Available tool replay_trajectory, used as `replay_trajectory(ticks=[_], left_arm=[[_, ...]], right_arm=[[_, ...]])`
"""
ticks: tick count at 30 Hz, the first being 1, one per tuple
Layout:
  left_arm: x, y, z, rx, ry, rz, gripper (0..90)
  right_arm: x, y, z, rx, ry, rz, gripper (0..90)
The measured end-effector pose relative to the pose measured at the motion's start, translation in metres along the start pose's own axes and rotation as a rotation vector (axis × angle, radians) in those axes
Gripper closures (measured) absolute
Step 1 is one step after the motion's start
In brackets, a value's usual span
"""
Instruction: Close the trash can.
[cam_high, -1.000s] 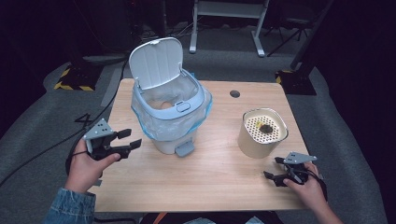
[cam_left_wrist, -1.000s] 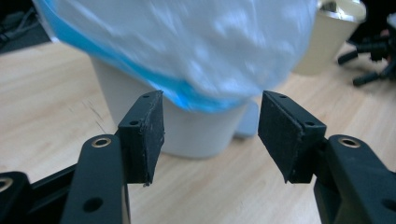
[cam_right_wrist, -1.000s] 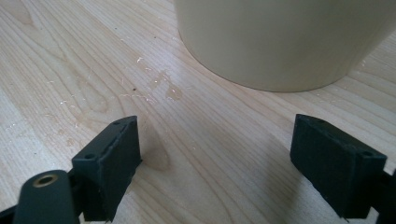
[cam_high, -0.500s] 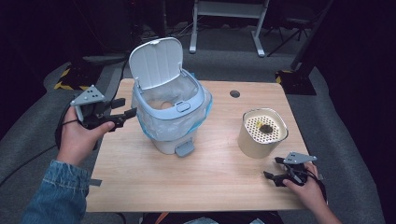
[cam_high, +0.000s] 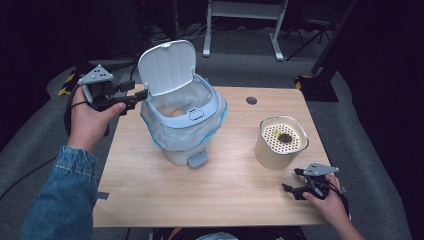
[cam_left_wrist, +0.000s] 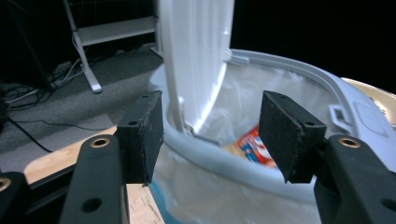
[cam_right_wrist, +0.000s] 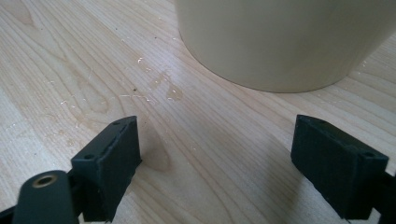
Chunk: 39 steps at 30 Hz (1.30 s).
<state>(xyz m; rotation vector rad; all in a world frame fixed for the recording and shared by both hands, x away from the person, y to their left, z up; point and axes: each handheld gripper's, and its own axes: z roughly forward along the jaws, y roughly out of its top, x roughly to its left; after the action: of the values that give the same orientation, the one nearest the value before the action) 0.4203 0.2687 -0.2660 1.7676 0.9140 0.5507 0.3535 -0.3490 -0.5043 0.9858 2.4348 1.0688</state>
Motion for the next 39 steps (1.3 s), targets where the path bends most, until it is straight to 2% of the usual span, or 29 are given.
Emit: replay_trajectory(ticks=[4,8,12,14,17,19,21,24,28,35,39], left_arm=[[0.007,0.007,0.011,-0.011,0.005,-0.007,42.0],[0.004,0.015,0.014,-0.047,-0.03,-0.012,42.6],[-0.004,0.022,0.014,-0.014,-0.013,0.028,39.7],[-0.006,0.023,0.014,-0.02,-0.022,0.024,40.3],[-0.013,0.025,0.012,-0.032,-0.062,0.031,43.2],[-0.021,0.026,0.011,-0.045,-0.112,0.039,43.8],[-0.031,0.027,0.011,-0.028,-0.161,0.047,43.5],[-0.044,0.026,0.012,0.005,-0.183,0.084,42.4],[-0.053,0.023,0.016,0.022,-0.208,0.112,42.1],[-0.064,0.015,0.03,0.088,-0.285,0.096,46.3],[-0.065,0.014,0.037,0.111,-0.307,0.089,52.0]], right_arm=[[0.0,0.0,0.0,0.0,0.0,0.0,15.8],[0.0,0.0,0.0,0.0,0.001,0.001,15.8],[0.0,0.0,0.0,0.0,0.001,0.001,15.8],[0.0,0.0,0.0,0.0,0.002,0.001,15.8],[0.0,0.0,0.0,0.0,0.002,0.001,15.8],[0.0,0.0,0.0,0.0,0.002,0.001,15.8],[0.0,0.0,0.0,0.0,0.002,0.001,15.8],[0.0,0.0,0.0,0.0,0.002,0.001,15.7],[0.0,0.0,0.0,0.0,0.001,0.0,15.7],[0.0,0.0,0.0,0.0,0.001,0.0,15.7],[0.0,0.0,0.0,0.0,0.001,0.0,15.7]])
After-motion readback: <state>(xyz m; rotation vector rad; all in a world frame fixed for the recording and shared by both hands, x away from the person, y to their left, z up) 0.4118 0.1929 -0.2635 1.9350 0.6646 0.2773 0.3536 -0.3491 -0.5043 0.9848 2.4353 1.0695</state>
